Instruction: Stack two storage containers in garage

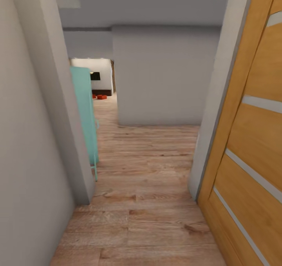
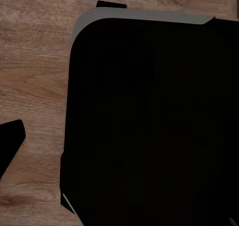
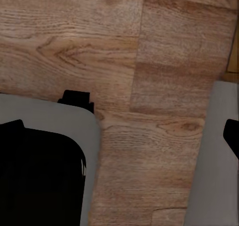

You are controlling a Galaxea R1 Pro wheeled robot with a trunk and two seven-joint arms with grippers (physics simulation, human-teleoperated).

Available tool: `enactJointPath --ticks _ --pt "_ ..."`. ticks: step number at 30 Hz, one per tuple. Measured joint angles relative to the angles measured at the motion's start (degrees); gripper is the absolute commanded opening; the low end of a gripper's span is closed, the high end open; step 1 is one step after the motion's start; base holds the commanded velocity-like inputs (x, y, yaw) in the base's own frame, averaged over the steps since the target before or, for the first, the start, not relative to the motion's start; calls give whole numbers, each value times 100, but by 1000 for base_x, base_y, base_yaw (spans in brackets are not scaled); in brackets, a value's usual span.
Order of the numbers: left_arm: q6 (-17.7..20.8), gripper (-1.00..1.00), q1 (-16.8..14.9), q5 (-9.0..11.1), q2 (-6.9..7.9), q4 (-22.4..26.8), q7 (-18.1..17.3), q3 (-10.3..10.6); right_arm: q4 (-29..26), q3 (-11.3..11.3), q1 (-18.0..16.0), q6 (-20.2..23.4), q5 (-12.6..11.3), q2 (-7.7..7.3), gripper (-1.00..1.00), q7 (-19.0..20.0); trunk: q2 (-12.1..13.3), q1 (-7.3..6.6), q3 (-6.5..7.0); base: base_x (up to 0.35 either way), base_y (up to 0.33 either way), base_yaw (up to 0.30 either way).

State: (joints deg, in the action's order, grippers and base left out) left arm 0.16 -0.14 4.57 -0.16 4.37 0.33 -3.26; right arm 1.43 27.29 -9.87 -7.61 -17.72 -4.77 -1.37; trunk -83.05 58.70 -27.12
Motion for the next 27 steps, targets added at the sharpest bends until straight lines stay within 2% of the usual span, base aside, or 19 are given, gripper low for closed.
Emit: enactJointPath --ticks 27 --pt "-31 100 0 1 0 -1 1 -4 0 0 0 0 5 9 100 0 0 0 0 322 0 0"
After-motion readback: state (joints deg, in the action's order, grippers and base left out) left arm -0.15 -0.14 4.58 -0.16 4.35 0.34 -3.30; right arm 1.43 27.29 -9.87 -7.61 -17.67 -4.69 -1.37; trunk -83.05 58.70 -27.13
